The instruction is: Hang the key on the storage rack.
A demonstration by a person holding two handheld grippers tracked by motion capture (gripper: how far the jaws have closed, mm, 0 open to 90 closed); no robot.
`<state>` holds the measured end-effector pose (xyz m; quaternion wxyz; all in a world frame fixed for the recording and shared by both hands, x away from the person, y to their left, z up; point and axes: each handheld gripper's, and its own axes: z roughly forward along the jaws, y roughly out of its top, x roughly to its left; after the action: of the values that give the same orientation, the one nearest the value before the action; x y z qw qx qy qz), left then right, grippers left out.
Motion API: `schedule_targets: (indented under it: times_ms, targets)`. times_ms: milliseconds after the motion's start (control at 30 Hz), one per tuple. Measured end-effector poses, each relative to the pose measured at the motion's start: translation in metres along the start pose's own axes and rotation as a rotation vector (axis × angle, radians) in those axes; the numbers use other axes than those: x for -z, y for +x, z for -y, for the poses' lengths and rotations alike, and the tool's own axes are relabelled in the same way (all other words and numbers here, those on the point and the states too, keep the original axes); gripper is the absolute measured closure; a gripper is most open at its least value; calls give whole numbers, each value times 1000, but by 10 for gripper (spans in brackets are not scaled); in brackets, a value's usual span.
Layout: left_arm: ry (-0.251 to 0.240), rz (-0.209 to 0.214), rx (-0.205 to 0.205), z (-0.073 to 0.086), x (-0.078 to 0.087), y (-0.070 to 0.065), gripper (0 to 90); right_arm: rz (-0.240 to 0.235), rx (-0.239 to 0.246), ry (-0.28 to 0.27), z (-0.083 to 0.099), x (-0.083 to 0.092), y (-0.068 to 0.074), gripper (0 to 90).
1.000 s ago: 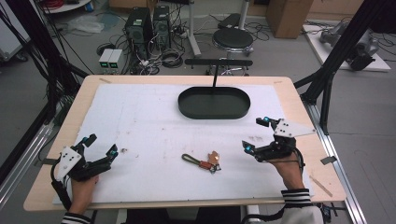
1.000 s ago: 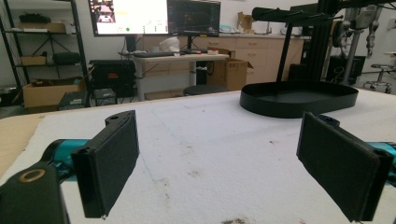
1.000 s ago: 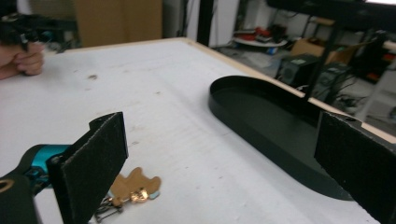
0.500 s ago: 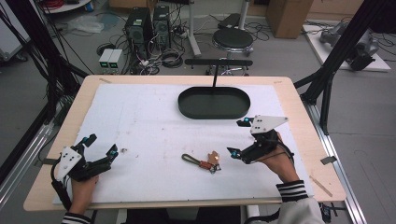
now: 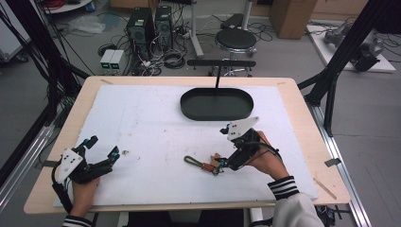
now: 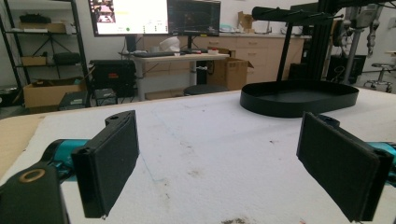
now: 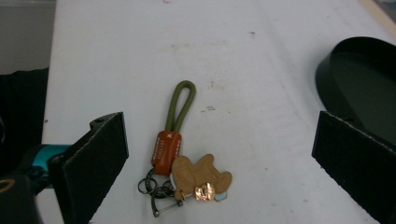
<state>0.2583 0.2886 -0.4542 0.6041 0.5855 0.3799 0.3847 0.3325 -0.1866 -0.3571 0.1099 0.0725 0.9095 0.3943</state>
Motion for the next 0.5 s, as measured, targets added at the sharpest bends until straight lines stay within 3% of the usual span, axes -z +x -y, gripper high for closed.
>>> schedule_targets:
  times_ms: [300,400,500]
  targets:
    - [1,0,-1,0,0,0,134,-68,61,147,-14,-31,7,44]
    - [1,0,-1,0,0,0,134,-78,66,165,-16,-36,8,44]
    - [1,0,-1,0,0,0,134,-92,73,222,-18,-47,11,52]
